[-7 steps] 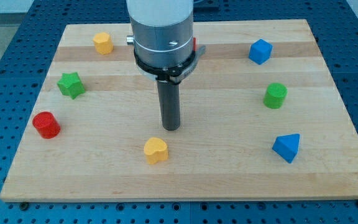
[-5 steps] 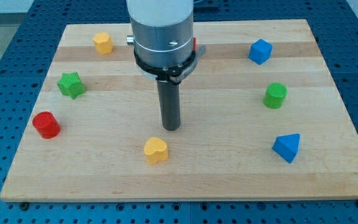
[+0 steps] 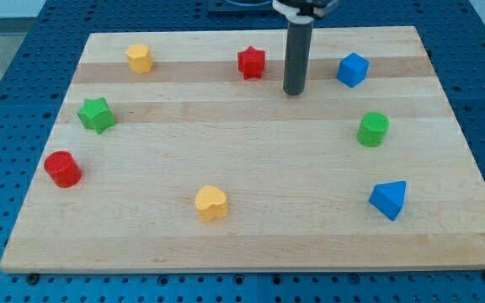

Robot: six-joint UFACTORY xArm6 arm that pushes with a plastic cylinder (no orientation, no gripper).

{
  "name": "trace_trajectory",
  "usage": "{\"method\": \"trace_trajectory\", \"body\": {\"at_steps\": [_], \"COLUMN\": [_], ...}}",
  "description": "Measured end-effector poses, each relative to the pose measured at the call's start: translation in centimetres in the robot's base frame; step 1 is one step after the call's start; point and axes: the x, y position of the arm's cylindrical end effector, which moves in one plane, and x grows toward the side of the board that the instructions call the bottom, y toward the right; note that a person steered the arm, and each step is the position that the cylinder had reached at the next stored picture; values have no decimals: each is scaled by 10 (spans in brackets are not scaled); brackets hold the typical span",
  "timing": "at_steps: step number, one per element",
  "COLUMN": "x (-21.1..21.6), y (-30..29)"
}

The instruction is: Move the blue cube to the bottom side of the red star

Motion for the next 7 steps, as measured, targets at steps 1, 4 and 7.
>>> {"method": "trace_trajectory", "body": {"at_steps": [1,4,7], "x": [-37,-77,-63], "y": [-4,37,113]}}
